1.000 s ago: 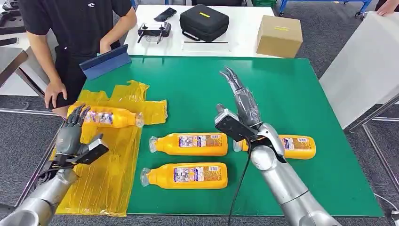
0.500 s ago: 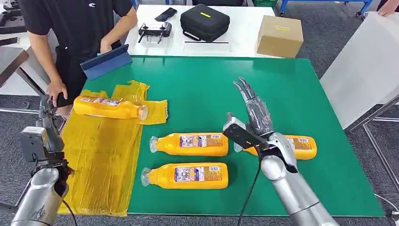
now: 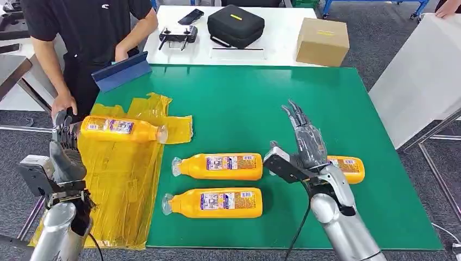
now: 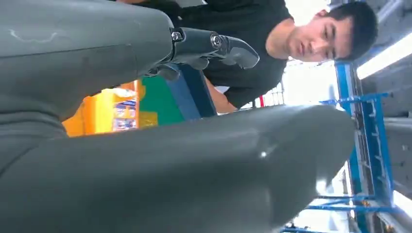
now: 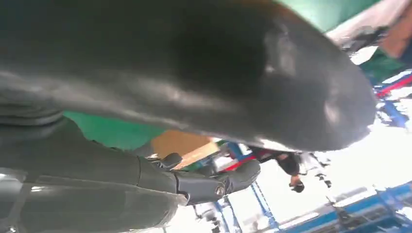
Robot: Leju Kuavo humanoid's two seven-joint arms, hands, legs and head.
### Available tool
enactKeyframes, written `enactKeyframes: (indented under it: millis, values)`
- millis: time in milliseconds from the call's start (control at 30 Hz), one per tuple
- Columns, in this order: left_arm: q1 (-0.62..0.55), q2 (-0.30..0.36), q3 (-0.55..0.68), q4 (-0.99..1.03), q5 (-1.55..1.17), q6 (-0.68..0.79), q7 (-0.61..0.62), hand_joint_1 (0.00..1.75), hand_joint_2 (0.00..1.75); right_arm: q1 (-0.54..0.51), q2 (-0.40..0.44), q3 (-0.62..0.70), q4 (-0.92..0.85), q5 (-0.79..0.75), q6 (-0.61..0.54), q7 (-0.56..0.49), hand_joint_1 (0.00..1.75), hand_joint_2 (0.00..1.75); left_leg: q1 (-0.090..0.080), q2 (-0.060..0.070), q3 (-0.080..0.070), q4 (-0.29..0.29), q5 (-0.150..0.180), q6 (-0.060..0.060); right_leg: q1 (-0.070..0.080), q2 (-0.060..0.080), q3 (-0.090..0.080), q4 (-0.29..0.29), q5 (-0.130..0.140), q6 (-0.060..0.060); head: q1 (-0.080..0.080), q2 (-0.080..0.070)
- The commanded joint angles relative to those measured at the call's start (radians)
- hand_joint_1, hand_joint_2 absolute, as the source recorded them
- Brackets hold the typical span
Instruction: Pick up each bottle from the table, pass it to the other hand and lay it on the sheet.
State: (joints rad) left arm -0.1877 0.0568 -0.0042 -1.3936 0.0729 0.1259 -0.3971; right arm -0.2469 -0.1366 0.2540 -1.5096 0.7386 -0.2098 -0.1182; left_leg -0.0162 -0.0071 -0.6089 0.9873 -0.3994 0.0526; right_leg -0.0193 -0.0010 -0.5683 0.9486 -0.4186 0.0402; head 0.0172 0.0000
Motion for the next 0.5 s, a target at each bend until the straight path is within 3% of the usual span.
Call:
enactKeyframes:
  millis: [33, 133, 467, 500]
  values:
    - [0.038, -0.076, 0.09, -0.039, -0.019, 0.001, 0.024, 0.0, 0.0, 0.166, -0.03, -0.198, -0.153, 0.086, 0.014, 0.062, 0.0, 0.0, 0.001, -0.003, 0.002, 0.0, -0.001, -0.002, 0.0, -0.004, 0.004, -0.001, -0.002, -0.001, 0.001, 0.0]
    - [0.057, -0.087, 0.107, -0.056, -0.028, 0.002, 0.024, 0.0, 0.0, 0.22, -0.027, -0.264, -0.198, 0.117, 0.037, 0.065, 0.0, 0.0, 0.0, -0.004, 0.001, 0.0, -0.001, -0.002, 0.0, -0.003, 0.003, -0.001, -0.002, -0.001, 0.0, 0.0]
    - [0.061, -0.102, 0.135, -0.055, -0.04, -0.01, 0.033, 0.0, 0.0, 0.24, -0.053, -0.358, -0.139, 0.177, 0.081, 0.052, 0.0, 0.0, 0.0, -0.004, 0.002, -0.001, -0.002, -0.003, 0.0, -0.003, 0.004, -0.002, -0.002, -0.002, 0.0, 0.0]
    - [0.061, -0.102, 0.135, -0.055, -0.041, -0.01, 0.033, 0.0, 0.0, 0.245, -0.051, -0.36, -0.141, 0.174, 0.079, 0.048, 0.0, 1.75, 0.0, -0.004, 0.003, -0.001, -0.002, -0.003, 0.0, -0.002, 0.004, -0.002, -0.002, -0.002, 0.0, 0.0]
